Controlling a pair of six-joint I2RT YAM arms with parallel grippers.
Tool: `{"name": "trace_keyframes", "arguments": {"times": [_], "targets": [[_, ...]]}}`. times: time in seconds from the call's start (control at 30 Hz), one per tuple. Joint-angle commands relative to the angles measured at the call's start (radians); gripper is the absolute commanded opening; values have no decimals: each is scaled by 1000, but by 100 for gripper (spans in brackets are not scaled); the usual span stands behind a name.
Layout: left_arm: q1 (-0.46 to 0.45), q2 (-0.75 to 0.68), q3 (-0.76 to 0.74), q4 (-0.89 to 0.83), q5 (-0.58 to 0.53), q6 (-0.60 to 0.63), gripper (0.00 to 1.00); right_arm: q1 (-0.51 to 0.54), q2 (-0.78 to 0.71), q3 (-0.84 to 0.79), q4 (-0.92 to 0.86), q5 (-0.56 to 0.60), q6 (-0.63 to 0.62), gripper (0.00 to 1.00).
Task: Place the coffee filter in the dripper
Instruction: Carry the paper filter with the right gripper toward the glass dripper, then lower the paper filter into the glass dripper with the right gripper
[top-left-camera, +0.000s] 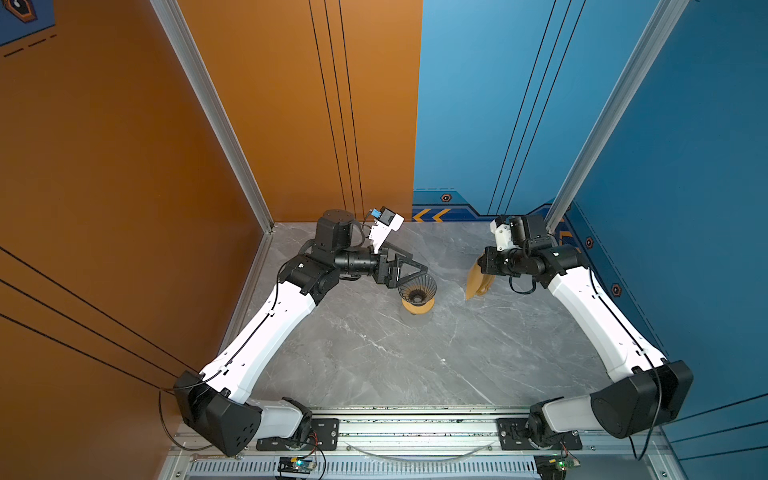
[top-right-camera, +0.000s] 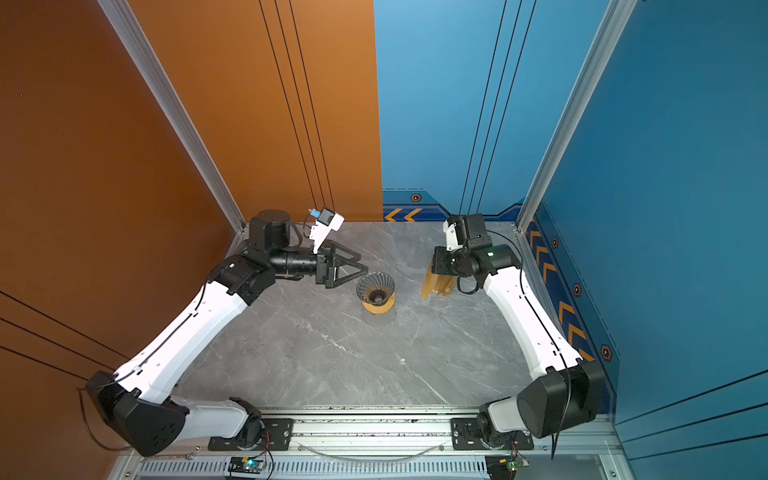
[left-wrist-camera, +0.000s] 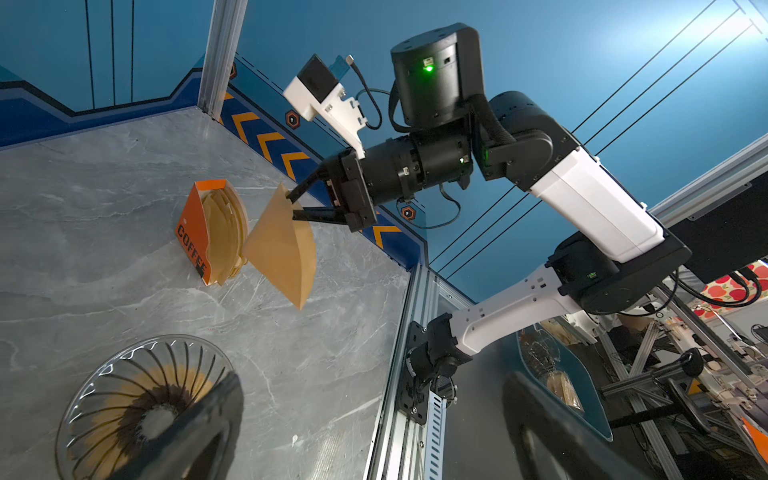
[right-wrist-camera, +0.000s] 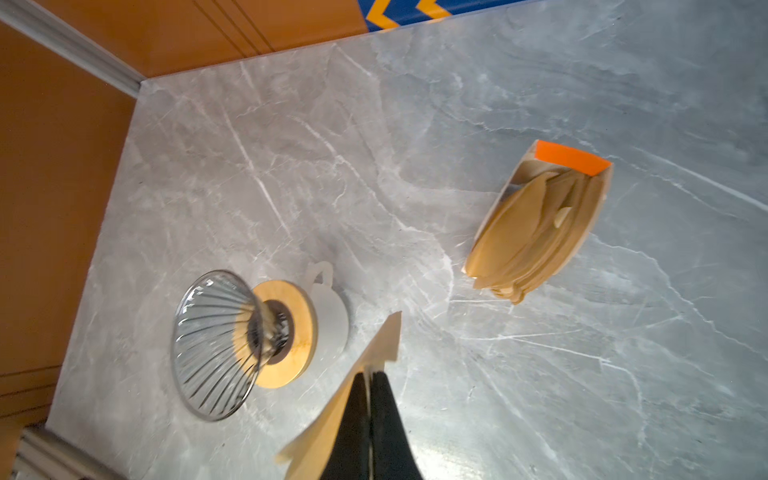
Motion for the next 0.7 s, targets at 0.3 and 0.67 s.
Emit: {"name": "trace_keyframes", "arguments": {"times": [0.3, 0.67], "targets": [[43, -58, -21, 44, 8, 2, 98, 157, 48, 145, -95, -128, 2, 0], [59, -83, -40, 75, 8, -4, 98, 204, 190, 229, -95, -216, 19, 0]]}}
